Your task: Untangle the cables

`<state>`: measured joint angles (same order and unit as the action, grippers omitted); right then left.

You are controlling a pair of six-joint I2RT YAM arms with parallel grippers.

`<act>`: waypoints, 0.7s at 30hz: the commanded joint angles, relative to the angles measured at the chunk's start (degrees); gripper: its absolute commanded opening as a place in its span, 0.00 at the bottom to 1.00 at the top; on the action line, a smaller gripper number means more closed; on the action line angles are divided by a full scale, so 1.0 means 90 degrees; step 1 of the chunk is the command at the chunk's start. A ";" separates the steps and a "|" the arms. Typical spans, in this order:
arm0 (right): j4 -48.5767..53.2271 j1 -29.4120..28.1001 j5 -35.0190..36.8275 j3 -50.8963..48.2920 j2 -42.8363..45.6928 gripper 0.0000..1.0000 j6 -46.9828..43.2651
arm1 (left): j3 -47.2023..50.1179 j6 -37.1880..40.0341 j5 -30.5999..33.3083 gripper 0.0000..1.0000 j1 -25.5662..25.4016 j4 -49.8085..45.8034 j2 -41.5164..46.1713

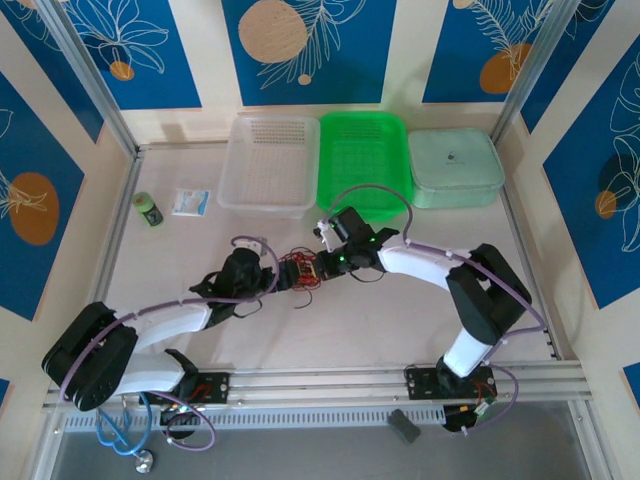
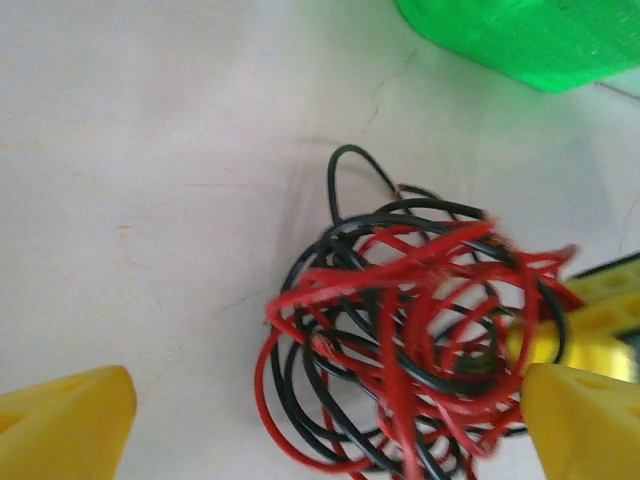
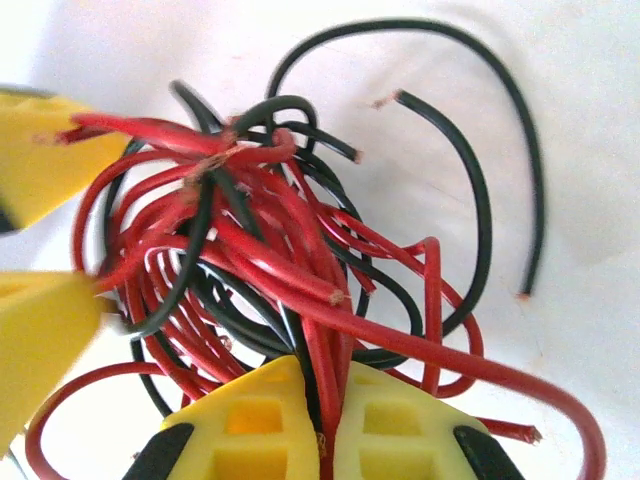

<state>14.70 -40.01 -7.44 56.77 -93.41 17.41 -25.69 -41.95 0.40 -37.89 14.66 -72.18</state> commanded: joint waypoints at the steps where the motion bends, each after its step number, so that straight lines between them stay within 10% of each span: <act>1: 0.0446 0.0012 -0.0606 0.0106 0.0126 0.00 -0.1219 | -0.0387 0.0565 -0.0375 1.00 0.0050 -0.0271 -0.0024; 14: -0.0297 0.0383 -0.1703 -0.0280 0.0313 0.00 -0.1264 | -0.0285 0.1136 -0.0787 0.87 0.0050 -0.0053 -0.0453; 21: -0.1114 0.0914 -0.2448 -0.0865 0.0437 0.00 -0.0623 | 0.0103 0.0948 -0.0592 0.22 0.0051 0.0577 -0.0385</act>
<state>9.32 -33.26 -23.29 50.92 -91.55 8.78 -26.55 -33.34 -6.72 -37.93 18.06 -76.55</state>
